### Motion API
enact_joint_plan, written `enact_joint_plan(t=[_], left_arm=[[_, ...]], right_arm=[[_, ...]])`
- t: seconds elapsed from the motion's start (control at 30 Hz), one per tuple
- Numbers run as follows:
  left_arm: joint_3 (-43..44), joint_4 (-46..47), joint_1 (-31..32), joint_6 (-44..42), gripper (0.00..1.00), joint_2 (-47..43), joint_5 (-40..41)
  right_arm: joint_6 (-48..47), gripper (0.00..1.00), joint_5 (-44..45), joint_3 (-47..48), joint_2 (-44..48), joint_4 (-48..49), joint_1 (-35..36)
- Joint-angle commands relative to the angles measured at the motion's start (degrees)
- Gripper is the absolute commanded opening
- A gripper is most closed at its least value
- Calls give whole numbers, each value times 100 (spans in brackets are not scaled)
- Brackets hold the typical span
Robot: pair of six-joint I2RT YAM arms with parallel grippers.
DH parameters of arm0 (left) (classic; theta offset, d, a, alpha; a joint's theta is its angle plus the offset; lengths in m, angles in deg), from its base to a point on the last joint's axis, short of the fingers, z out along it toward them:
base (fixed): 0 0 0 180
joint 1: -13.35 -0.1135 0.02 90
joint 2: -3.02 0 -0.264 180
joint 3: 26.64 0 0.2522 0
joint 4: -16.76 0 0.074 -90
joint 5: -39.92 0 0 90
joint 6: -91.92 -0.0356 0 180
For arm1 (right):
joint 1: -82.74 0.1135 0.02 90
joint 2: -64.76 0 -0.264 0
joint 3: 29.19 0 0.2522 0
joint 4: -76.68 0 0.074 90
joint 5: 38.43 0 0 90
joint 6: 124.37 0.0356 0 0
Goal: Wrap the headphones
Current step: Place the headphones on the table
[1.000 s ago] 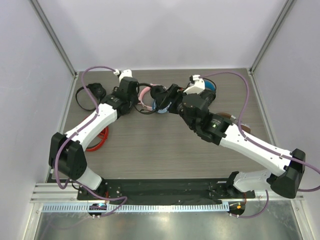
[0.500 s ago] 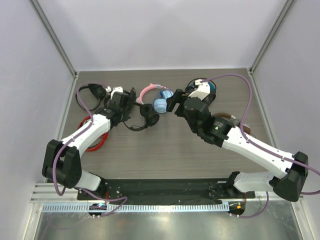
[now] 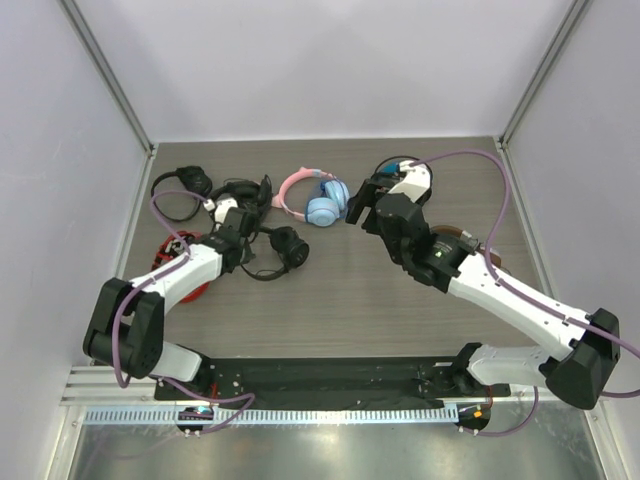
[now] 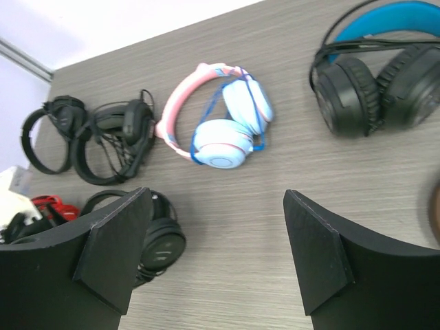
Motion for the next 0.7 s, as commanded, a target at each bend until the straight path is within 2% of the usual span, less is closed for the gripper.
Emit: enact_joint_plan(t=[0.0, 0.03, 0.1, 0.17, 0.27, 0.43, 0.47, 0.67], left_arm=[[-16, 525, -22, 459, 3, -33, 387], [-16, 507, -22, 459, 5, 72, 396], [-7, 472, -22, 450, 15, 143, 413], [10, 428, -22, 450, 30, 161, 466], [89, 341, -22, 389, 45, 117, 484], [396, -36, -22, 178, 52, -155, 571], [536, -108, -22, 134, 57, -234, 572], [1212, -679, -22, -296, 66, -946, 589]], right_arm=[[-13, 83, -11, -80, 257, -39, -70], [-13, 83, -11, -98, 274, -57, -88], [-21, 84, -28, -151, 327, -100, -132], [-22, 83, -46, -177, 354, -136, -167], [-39, 84, -98, -204, 406, -197, -246], [-109, 84, -160, -213, 468, -311, -413], [-136, 84, -160, -212, 468, -338, -439], [-346, 87, -2, -63, 442, -750, -703]])
